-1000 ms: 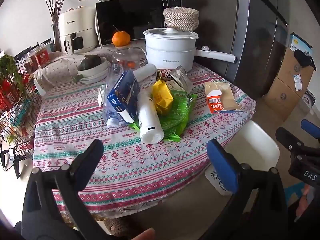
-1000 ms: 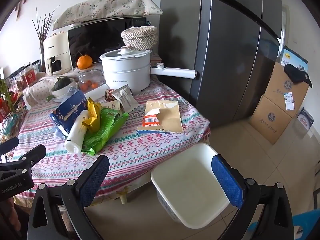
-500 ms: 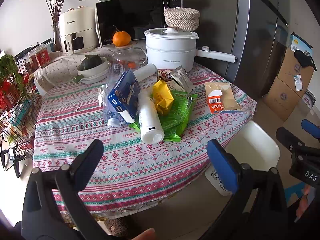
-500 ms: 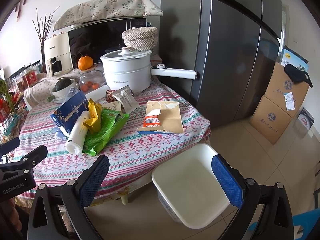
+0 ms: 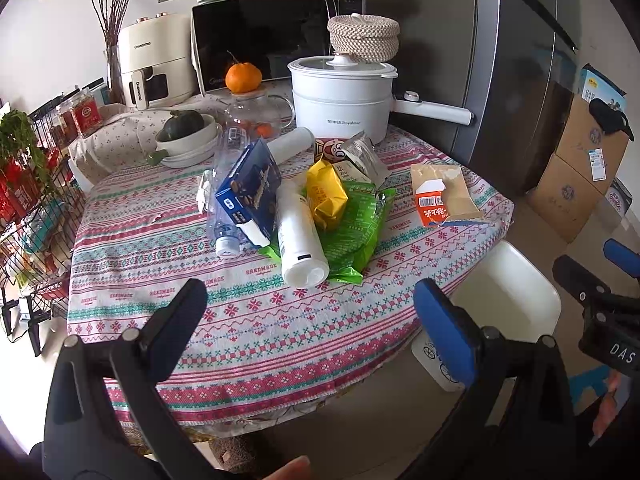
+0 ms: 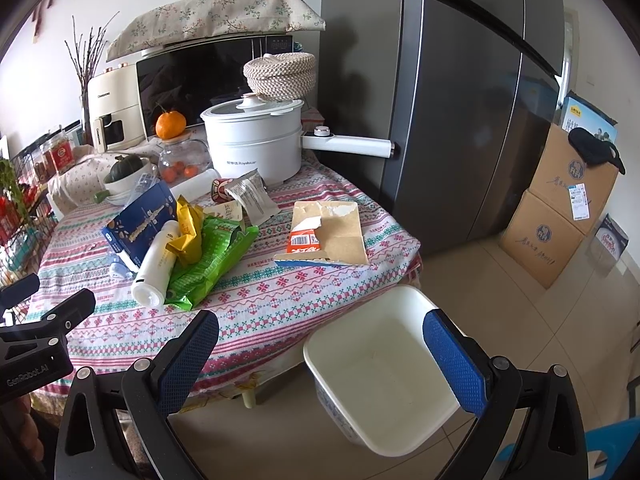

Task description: Collect trash

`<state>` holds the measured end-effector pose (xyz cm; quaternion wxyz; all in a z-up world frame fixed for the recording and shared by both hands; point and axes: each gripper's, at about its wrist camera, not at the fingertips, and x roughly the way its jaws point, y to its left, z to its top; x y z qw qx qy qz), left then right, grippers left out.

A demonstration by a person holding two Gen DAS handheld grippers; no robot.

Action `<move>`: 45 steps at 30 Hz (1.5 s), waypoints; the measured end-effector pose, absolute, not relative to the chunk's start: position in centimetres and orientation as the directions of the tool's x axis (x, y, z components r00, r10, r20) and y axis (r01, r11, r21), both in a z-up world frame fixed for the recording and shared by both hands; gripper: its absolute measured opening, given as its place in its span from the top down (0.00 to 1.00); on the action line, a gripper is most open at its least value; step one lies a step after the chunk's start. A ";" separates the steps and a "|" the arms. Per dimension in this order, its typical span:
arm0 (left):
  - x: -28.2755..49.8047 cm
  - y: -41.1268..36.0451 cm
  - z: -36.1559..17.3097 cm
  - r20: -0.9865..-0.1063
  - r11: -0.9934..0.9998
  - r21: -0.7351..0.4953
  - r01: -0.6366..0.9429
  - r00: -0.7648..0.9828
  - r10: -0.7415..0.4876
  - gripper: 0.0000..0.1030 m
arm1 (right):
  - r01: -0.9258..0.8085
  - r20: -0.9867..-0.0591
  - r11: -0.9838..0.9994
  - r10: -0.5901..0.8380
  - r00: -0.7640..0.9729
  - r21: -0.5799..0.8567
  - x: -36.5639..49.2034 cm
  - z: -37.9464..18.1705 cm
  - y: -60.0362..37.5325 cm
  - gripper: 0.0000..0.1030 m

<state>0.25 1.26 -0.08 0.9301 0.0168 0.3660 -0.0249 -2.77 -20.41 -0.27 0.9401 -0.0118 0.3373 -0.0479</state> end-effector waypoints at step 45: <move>1.6 1.5 -0.6 -0.708 0.999 0.016 0.039 0.706 -0.016 0.00 | 0.090 -0.668 0.995 -0.100 0.738 -0.050 -1.9 -0.3 -20.7 0.00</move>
